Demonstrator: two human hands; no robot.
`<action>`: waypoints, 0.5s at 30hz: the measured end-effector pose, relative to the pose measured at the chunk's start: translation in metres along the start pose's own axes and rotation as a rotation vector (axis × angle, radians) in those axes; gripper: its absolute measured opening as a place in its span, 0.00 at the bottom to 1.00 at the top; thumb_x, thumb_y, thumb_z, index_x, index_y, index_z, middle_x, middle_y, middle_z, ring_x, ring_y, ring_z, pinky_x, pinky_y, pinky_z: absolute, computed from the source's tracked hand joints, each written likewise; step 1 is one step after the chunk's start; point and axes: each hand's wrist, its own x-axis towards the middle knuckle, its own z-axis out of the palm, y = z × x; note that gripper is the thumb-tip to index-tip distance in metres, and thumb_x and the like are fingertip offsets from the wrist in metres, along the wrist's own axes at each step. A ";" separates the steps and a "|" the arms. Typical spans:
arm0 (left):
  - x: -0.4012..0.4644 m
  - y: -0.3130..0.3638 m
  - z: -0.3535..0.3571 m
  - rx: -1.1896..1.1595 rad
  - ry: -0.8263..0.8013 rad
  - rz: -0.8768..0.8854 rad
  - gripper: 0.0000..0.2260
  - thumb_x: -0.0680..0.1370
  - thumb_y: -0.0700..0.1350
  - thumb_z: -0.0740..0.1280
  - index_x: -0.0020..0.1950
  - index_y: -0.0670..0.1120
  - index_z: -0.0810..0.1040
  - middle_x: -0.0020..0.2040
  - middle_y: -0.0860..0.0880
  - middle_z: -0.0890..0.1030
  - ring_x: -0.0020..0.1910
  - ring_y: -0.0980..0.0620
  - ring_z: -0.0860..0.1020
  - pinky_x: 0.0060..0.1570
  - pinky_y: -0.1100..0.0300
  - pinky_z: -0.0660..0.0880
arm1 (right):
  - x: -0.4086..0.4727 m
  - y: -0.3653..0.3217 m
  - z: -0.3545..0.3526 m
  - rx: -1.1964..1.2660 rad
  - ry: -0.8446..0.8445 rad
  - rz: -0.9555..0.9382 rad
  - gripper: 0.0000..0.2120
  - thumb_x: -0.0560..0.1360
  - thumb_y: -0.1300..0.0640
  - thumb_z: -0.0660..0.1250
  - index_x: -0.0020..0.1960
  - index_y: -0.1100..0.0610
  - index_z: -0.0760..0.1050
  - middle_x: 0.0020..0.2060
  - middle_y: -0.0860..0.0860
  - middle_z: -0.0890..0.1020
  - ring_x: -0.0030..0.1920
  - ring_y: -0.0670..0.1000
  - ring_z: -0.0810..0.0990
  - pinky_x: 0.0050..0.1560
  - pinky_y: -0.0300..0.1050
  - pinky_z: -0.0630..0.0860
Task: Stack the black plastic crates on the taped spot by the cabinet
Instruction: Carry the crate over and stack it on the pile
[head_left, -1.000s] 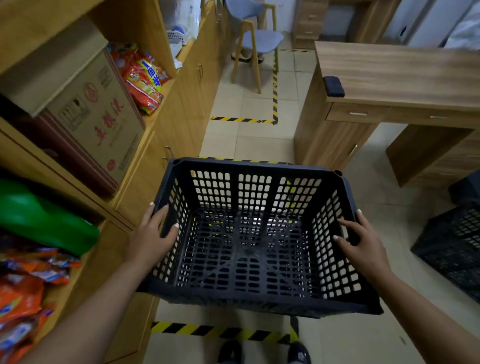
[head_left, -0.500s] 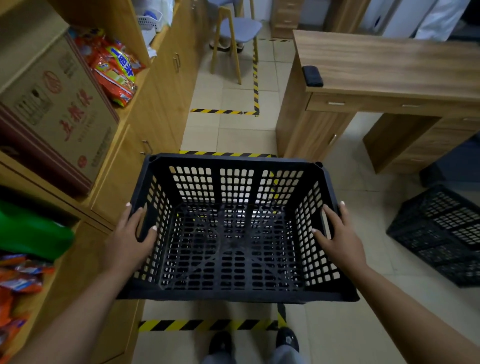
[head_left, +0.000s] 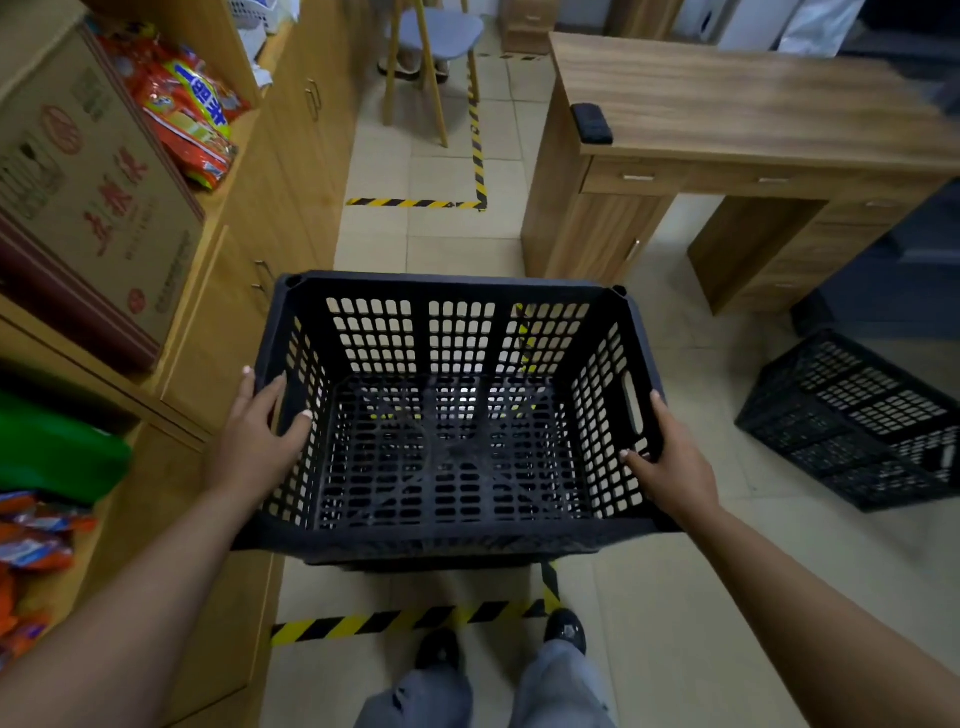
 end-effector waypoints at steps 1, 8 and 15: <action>0.000 -0.002 0.001 0.027 -0.006 0.003 0.27 0.78 0.54 0.64 0.75 0.52 0.64 0.79 0.52 0.52 0.73 0.43 0.64 0.58 0.44 0.71 | 0.000 0.000 0.002 0.001 0.004 0.004 0.42 0.72 0.53 0.72 0.78 0.47 0.52 0.69 0.54 0.70 0.62 0.55 0.75 0.51 0.50 0.75; -0.001 -0.006 0.004 0.154 -0.008 0.038 0.28 0.78 0.58 0.62 0.76 0.53 0.60 0.80 0.52 0.48 0.69 0.39 0.68 0.53 0.47 0.72 | 0.000 0.002 0.005 -0.032 0.025 0.007 0.40 0.73 0.50 0.70 0.78 0.46 0.50 0.67 0.55 0.71 0.60 0.56 0.75 0.50 0.51 0.75; -0.023 -0.009 0.006 0.394 -0.097 0.072 0.36 0.76 0.66 0.55 0.79 0.54 0.47 0.79 0.47 0.40 0.71 0.35 0.60 0.58 0.45 0.71 | -0.020 0.001 0.010 -0.181 0.082 -0.105 0.38 0.74 0.42 0.67 0.77 0.50 0.54 0.77 0.58 0.55 0.74 0.60 0.59 0.66 0.58 0.68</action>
